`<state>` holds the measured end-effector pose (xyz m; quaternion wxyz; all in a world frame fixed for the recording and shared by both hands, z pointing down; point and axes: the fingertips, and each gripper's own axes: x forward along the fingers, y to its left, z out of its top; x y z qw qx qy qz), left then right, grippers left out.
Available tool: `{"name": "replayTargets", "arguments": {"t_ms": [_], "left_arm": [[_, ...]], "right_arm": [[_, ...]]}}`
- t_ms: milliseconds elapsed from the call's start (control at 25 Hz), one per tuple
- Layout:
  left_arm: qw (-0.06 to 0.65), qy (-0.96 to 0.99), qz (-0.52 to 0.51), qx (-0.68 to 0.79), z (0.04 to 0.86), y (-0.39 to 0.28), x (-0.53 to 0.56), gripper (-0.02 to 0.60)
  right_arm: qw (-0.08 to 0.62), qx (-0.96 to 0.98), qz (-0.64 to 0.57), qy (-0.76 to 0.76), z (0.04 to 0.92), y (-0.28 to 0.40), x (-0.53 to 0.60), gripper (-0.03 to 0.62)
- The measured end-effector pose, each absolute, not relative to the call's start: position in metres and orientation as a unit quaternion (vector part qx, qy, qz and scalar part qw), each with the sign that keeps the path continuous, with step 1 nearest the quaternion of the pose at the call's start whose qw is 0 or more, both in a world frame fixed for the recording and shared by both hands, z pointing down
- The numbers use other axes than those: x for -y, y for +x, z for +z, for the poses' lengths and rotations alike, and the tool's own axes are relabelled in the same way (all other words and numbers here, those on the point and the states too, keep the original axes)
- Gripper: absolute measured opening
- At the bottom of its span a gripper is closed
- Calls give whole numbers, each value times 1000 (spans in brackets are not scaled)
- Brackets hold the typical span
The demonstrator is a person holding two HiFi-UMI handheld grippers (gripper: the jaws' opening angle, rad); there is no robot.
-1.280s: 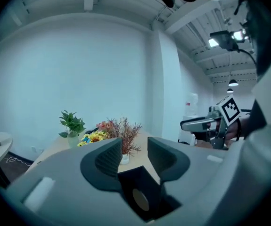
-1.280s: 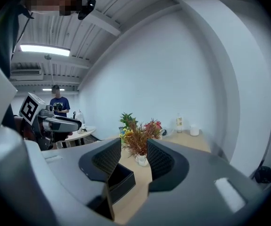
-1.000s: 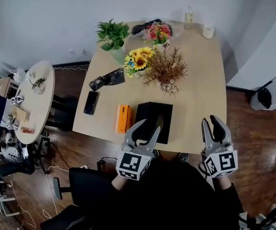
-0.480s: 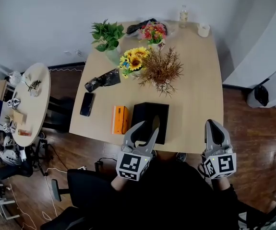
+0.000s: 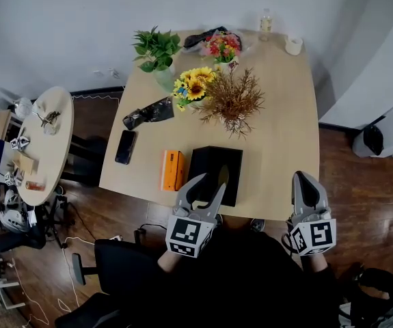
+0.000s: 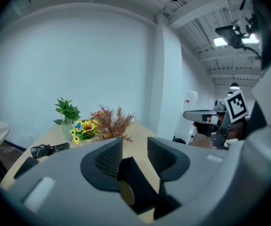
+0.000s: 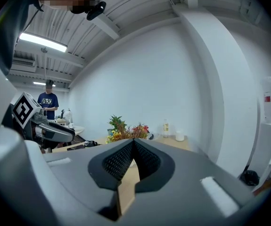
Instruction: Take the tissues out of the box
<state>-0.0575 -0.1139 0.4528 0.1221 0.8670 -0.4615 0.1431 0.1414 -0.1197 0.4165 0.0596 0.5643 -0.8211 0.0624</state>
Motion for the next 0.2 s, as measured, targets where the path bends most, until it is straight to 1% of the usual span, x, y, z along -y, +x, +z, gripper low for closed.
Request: {"name": "replayTargets", "arguments": {"t_ms": [200], "left_arm": [[126,866,149,460,456,-57,113,147]], "right_arm": [[64,821,64,563,418,142,119,0]]}}
